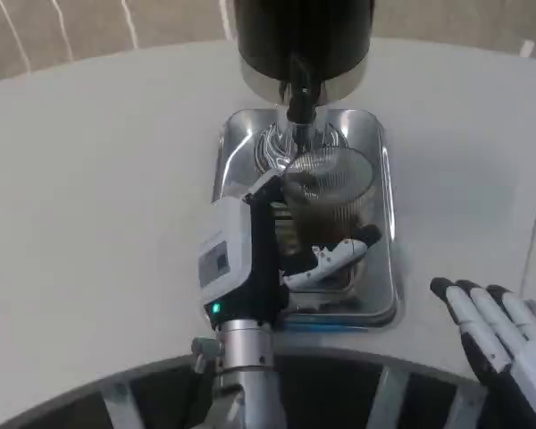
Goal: Grasp the cup under the faucet to collect the drink, then remove the cup.
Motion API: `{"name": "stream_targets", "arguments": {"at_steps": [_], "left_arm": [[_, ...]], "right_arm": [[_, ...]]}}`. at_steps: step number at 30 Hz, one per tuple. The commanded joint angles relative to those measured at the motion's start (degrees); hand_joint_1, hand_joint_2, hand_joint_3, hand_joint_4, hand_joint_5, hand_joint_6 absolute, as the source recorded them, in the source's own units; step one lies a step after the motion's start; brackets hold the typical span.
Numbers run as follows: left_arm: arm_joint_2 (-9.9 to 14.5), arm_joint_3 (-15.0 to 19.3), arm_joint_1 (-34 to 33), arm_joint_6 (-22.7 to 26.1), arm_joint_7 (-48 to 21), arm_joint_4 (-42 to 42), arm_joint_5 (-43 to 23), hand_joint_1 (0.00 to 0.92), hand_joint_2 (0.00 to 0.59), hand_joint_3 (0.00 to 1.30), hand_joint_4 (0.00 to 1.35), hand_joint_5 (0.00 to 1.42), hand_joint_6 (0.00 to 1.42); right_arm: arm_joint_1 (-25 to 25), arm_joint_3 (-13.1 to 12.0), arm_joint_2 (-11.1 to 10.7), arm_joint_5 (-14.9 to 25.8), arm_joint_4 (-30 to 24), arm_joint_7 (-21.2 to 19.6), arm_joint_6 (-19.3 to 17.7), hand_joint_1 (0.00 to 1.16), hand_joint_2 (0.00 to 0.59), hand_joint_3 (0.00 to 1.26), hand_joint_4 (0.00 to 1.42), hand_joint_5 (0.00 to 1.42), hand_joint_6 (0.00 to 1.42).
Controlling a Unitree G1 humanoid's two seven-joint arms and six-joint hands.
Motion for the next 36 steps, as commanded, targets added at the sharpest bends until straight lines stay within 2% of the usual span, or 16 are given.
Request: {"name": "stream_targets", "arguments": {"at_steps": [1,10,16,26,36], "left_arm": [[1.00,0.33,2.21,-1.26,0.65,-2.97,0.19,0.741,0.073,1.07,1.22,1.38,1.42],[4.09,1.32,6.79,-0.98,-0.28,-11.09,0.82,0.737,0.071,1.08,1.22,1.38,1.42],[5.90,2.58,9.55,-0.93,-1.57,-16.89,1.16,0.734,0.070,1.09,1.22,1.38,1.42],[9.77,3.89,16.96,0.43,-5.05,-28.66,2.91,0.725,0.079,1.10,1.22,1.37,1.42],[9.77,4.54,19.16,1.98,-6.42,-29.65,4.07,0.718,0.084,1.10,1.22,1.36,1.42]], "right_arm": [[-1.28,0.70,-0.09,-0.69,1.75,0.58,0.26,0.66,0.353,0.00,0.00,0.00,0.03],[-3.19,1.27,-0.48,-1.41,3.49,-0.64,0.07,0.66,0.354,0.00,0.00,0.00,0.03],[-3.02,1.29,-0.71,-1.93,4.40,-2.89,-0.84,0.66,0.359,0.00,0.00,0.00,0.00],[-4.44,1.12,-2.78,-0.88,6.93,-5.61,-1.62,0.66,0.370,0.00,0.00,0.00,0.00],[-6.30,2.03,-3.26,-0.58,7.05,-5.08,-1.24,0.66,0.375,0.00,0.00,0.00,0.00]]}}
